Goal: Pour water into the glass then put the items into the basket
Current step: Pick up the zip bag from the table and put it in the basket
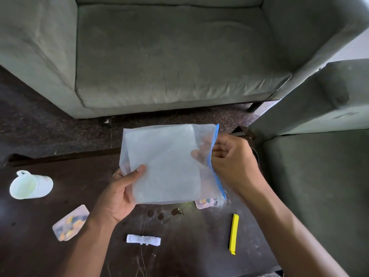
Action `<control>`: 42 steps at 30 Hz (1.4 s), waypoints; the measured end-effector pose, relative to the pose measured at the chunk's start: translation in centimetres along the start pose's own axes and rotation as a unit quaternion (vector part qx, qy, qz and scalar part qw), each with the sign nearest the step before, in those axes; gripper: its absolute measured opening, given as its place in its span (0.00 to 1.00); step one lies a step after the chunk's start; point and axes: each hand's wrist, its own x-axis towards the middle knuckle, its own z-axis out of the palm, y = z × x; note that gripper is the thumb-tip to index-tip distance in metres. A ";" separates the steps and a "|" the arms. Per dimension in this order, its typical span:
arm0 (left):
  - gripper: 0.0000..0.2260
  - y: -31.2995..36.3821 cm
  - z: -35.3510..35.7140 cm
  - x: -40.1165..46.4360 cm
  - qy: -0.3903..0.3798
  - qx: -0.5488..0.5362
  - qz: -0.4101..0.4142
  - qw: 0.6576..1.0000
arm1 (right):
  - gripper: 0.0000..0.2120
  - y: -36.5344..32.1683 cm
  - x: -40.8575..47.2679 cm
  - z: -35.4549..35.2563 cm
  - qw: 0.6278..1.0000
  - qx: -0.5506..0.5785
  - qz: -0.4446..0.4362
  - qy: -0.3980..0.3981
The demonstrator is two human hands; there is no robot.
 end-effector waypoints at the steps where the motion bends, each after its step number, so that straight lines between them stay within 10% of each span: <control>1: 0.19 -0.2 0.1 0.0 -0.003 0.000 -0.003 1.000 | 0.12 -0.1 0.1 0.0 1.000 -0.002 0.009 -0.009; 15: 0.17 -3.0 0.7 0.1 -0.019 -0.010 -0.034 0.999 | 0.09 2.1 -0.1 1.7 0.985 0.049 0.084 -0.142; 20: 0.17 -3.7 0.9 0.4 -0.002 -0.002 -0.052 0.999 | 0.15 3.0 1.3 2.4 0.979 -0.122 0.102 -0.125; 25: 0.16 -3.9 1.1 0.9 -0.002 0.006 -0.044 0.999 | 0.05 3.7 0.1 -0.2 0.994 -0.028 0.089 -0.064; 42: 0.24 -4.2 0.7 2.5 -0.029 -0.001 -0.012 1.000 | 0.19 9.1 -1.2 -12.8 0.973 0.196 0.085 0.086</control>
